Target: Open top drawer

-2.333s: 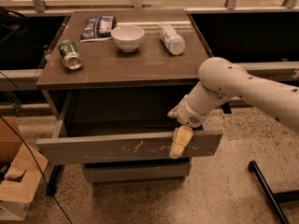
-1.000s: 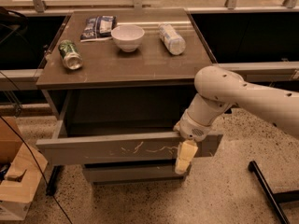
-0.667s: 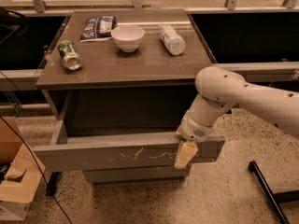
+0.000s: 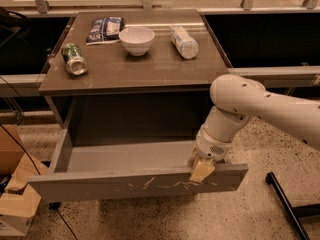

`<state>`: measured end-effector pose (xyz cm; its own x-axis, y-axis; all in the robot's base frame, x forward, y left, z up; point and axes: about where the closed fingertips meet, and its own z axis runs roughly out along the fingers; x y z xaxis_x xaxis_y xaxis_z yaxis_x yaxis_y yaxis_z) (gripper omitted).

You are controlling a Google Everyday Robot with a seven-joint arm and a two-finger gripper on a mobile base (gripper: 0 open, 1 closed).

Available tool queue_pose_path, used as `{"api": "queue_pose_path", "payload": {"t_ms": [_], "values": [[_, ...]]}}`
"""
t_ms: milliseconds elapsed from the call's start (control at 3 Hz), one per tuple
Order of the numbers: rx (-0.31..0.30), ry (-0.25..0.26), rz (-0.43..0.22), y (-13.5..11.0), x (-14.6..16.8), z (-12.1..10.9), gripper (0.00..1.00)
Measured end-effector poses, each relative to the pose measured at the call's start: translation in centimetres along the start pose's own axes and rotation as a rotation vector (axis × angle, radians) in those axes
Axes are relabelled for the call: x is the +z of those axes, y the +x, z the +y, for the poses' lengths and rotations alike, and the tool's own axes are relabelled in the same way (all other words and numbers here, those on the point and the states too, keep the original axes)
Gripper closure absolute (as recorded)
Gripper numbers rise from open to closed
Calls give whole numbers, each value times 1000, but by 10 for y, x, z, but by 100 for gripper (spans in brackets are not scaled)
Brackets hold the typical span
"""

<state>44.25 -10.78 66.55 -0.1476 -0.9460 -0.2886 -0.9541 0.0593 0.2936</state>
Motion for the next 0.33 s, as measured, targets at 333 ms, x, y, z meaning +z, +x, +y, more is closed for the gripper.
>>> {"api": "queue_pose_path", "payload": {"t_ms": [333], "values": [[0,0,0,0,0,-1,43]]}}
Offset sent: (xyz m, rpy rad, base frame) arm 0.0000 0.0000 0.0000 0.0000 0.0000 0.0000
